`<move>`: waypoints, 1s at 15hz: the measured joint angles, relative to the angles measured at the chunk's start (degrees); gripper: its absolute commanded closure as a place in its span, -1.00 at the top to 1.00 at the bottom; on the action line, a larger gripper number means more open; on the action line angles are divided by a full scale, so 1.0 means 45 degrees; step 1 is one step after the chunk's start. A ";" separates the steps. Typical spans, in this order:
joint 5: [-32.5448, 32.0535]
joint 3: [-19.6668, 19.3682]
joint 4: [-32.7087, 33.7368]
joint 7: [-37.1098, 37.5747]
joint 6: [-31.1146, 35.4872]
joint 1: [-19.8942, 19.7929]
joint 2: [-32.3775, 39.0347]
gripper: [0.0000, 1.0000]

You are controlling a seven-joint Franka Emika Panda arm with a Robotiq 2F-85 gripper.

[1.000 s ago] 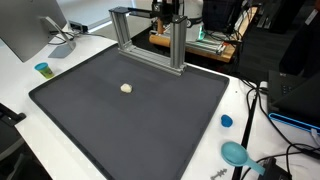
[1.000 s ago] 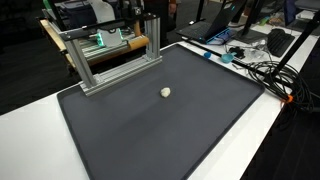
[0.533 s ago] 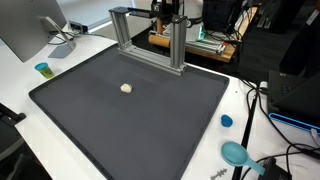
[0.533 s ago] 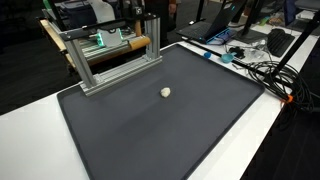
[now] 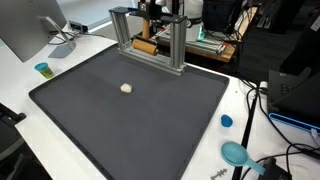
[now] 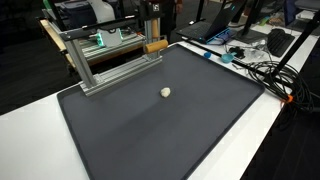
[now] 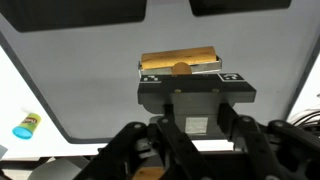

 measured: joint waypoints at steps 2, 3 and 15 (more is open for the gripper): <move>-0.0807 0.0658 0.1116 0.0955 0.0164 -0.0362 0.1477 -0.08; -0.1013 0.0859 0.1710 0.1263 -0.0052 -0.0414 0.2186 -0.08; -0.1060 -0.0289 0.3837 0.2538 0.0329 -0.0487 0.5248 -0.58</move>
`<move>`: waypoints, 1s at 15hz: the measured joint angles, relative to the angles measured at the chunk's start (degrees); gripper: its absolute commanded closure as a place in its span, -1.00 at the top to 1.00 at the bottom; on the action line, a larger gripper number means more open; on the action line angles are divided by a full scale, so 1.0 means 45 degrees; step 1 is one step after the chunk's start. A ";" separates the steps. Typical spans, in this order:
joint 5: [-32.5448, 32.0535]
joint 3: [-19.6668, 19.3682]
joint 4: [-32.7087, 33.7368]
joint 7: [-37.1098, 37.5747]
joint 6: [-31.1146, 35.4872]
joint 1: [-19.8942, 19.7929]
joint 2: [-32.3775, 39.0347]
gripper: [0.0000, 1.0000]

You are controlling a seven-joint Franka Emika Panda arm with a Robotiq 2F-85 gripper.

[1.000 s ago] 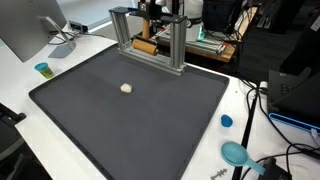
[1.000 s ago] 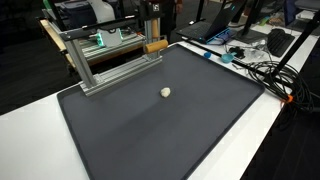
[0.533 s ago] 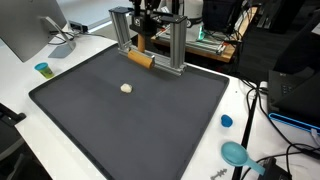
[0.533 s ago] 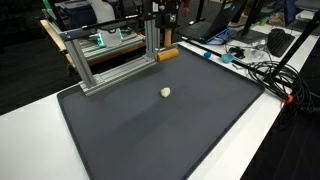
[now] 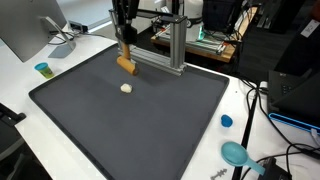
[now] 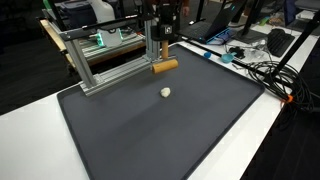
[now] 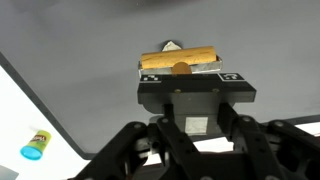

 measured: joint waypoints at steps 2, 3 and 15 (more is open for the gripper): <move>0.0009 -0.0342 0.0438 0.0027 0.0299 -0.0009 0.0891 -0.58; 0.0059 -0.0480 0.0605 0.0028 0.0373 0.0001 0.1313 -0.08; 0.0502 -0.0857 0.0833 0.0424 0.0389 0.0606 0.2588 -0.58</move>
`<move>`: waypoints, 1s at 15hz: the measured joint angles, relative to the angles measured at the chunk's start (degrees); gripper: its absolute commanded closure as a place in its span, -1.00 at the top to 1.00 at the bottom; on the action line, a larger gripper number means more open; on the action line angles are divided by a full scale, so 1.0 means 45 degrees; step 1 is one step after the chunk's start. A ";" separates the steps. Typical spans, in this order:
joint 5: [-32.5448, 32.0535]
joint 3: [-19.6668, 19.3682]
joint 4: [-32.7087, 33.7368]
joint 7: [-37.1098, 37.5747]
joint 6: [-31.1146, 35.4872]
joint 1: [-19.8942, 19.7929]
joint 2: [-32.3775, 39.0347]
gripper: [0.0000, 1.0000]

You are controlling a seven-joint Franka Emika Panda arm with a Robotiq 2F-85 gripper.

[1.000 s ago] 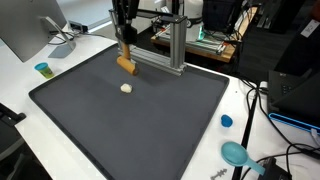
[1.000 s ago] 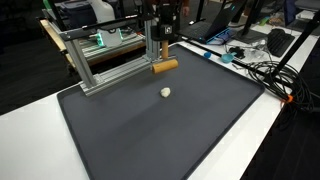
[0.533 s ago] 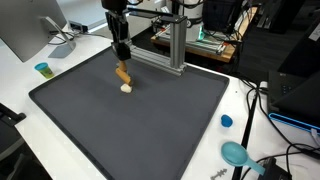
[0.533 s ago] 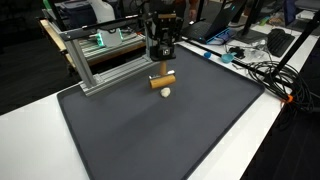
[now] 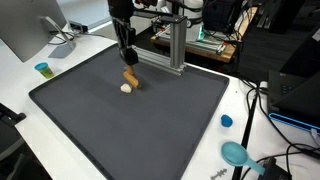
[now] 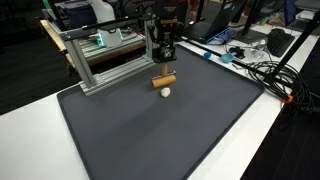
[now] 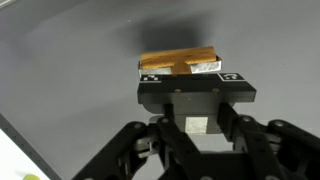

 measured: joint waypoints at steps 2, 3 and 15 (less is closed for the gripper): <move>0.0276 -0.0022 -0.0011 0.0088 0.0047 0.0059 0.0074 -0.58; 0.0351 -0.0045 -0.0011 0.0168 0.0153 0.0066 0.0108 -0.58; 0.0277 -0.0461 0.0106 0.0701 0.0749 0.0110 0.0396 -0.58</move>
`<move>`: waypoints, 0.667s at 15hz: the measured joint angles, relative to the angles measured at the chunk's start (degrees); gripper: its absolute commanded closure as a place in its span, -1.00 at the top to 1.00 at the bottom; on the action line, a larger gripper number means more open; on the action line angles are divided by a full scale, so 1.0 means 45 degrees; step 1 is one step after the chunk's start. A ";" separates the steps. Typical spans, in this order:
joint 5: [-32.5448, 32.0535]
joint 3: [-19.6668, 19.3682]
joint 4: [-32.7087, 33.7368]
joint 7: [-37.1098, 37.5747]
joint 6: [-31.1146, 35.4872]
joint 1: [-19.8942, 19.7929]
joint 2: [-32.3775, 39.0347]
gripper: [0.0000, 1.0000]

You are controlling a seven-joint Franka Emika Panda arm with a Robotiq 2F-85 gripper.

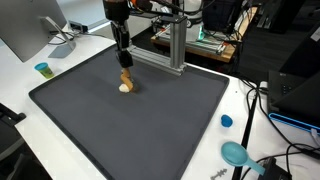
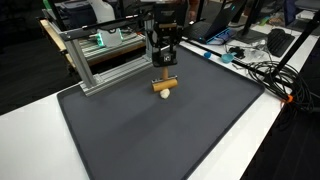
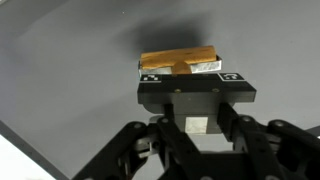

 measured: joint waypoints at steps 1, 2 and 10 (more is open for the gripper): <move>0.0000 0.0000 0.0000 0.0004 0.0000 0.0001 0.0000 -0.58; 0.0000 -0.0011 -0.0014 0.0004 0.0000 0.0009 0.0001 -0.58; 0.0007 -0.0413 0.0192 0.0085 -0.0054 0.0024 0.0330 -0.58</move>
